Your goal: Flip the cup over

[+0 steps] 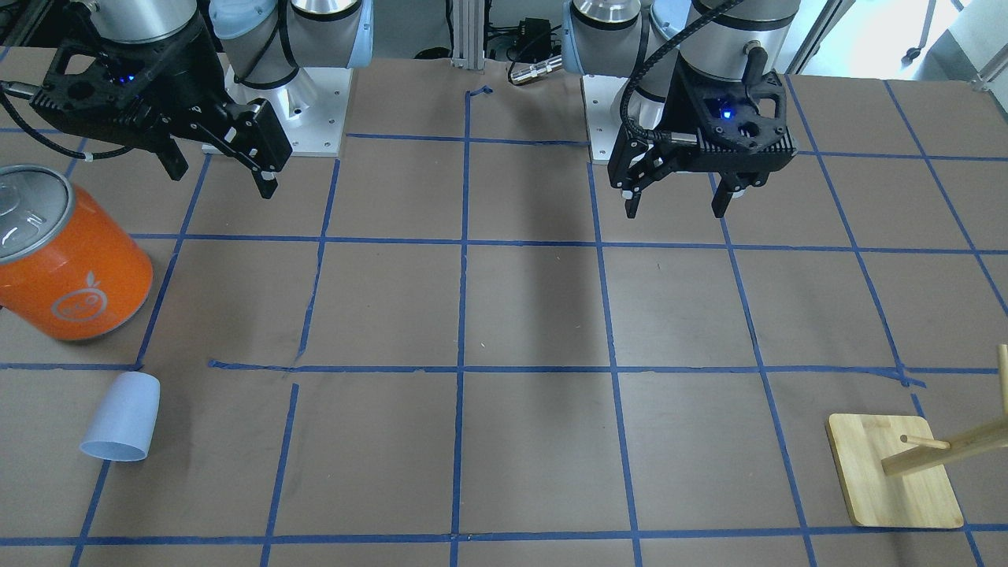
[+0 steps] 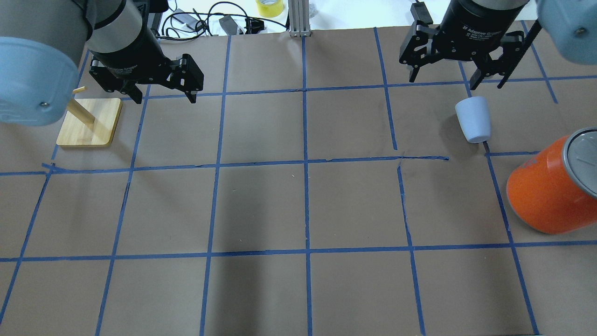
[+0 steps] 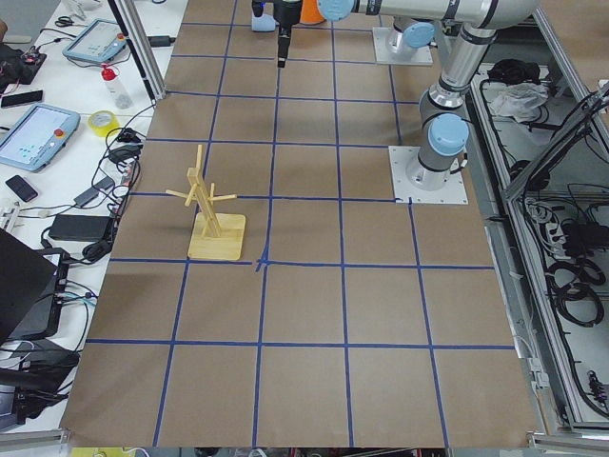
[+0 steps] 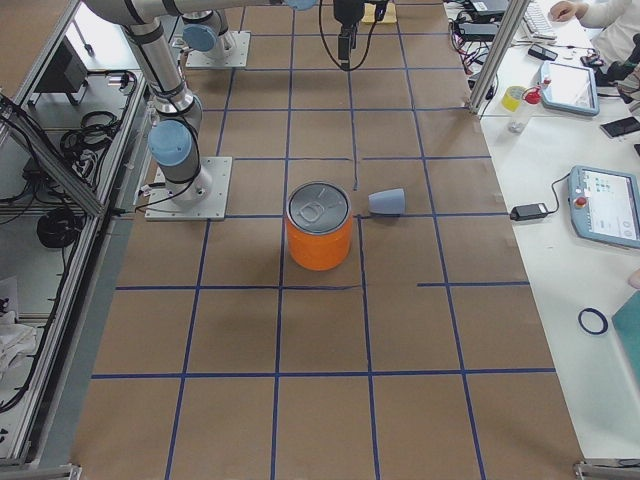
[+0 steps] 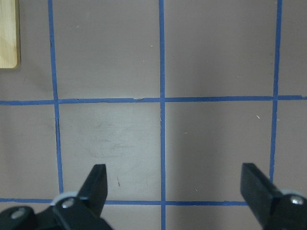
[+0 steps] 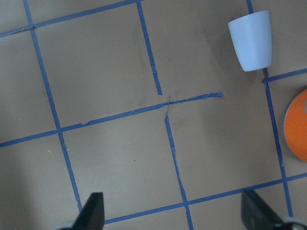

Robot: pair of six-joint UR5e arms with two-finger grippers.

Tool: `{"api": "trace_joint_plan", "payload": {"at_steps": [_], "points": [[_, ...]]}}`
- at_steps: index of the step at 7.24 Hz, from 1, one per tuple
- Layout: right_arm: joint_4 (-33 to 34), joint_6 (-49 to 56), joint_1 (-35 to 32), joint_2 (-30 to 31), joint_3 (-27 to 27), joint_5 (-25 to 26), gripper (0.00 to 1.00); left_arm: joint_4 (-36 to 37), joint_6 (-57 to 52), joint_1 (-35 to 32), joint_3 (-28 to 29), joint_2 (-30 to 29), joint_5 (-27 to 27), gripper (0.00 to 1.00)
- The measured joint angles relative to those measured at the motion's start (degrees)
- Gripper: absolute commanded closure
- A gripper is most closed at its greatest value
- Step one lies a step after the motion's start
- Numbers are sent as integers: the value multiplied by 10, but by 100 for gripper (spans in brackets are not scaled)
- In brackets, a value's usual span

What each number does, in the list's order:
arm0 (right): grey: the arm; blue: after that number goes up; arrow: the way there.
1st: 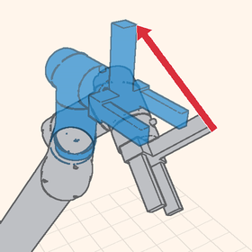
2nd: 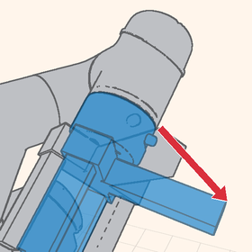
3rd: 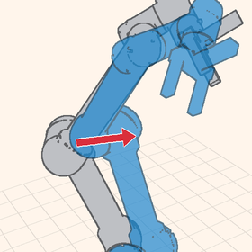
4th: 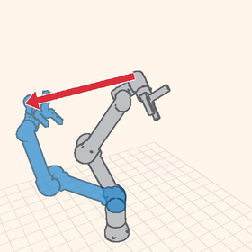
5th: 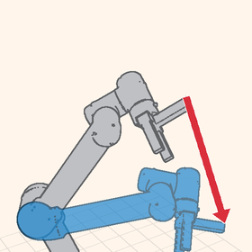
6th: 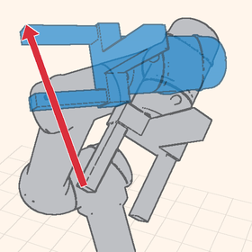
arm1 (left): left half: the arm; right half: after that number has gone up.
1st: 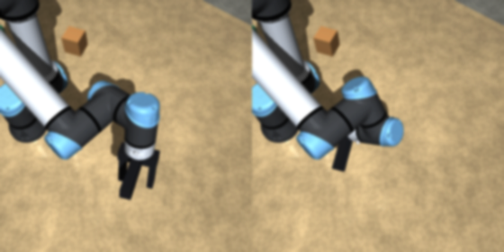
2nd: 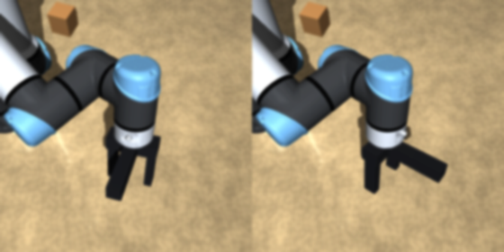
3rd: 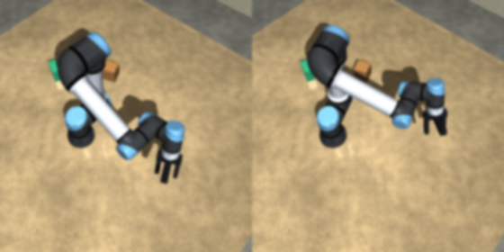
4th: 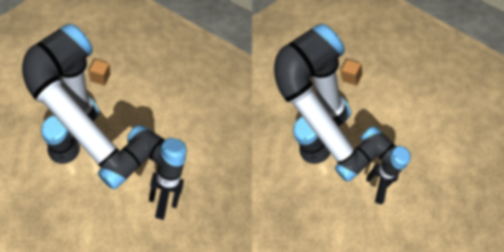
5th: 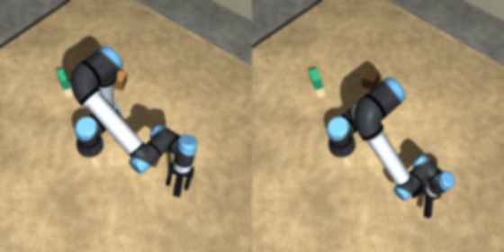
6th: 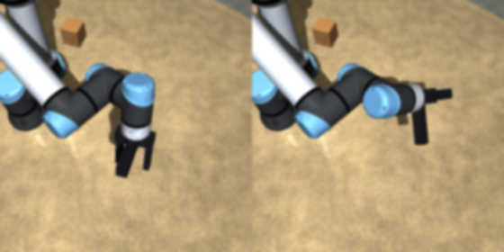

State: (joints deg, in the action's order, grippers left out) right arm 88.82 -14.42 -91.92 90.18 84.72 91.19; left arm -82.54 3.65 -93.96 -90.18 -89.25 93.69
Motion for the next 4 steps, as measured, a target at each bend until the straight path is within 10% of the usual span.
{"api": "trace_joint_plan", "payload": {"at_steps": [4], "points": [[46,50,0,-13,2,-1,0,0,1,0,0,0,0,0]]}}
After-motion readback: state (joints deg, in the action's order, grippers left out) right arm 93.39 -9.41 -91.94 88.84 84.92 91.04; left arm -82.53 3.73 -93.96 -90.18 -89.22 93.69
